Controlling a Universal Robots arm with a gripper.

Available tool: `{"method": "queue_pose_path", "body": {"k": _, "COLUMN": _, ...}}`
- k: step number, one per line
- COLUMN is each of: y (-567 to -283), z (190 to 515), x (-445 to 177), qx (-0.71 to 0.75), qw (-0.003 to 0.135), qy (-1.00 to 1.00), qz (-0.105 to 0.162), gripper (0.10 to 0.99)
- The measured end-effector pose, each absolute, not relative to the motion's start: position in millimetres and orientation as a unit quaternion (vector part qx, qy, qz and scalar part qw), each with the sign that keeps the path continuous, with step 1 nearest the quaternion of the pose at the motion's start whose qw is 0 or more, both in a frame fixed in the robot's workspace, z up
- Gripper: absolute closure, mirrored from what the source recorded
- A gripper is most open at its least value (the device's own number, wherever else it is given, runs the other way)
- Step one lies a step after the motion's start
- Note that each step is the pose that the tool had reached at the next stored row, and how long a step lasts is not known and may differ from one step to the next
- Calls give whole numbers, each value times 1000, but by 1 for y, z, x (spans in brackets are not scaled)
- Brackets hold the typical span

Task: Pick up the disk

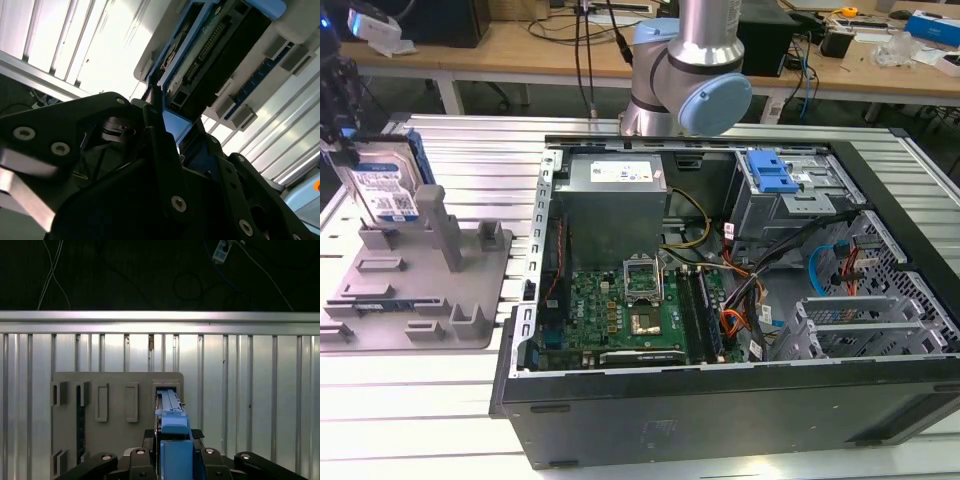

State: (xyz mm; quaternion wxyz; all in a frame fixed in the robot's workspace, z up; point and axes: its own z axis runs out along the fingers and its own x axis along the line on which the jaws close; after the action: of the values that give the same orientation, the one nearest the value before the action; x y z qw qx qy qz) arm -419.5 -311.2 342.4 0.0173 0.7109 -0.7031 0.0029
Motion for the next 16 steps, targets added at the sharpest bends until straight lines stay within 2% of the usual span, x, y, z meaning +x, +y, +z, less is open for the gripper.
{"method": "queue_pose_path", "body": {"k": 13, "y": -311, "z": 420, "x": -420, "qx": 711, "qw": 17, "qy": -703, "qz": 3, "gripper": 722}}
{"method": "queue_pose_path", "body": {"k": 16, "y": -311, "z": 447, "x": -420, "qx": 711, "qw": 17, "qy": -703, "qz": 3, "gripper": 722}}
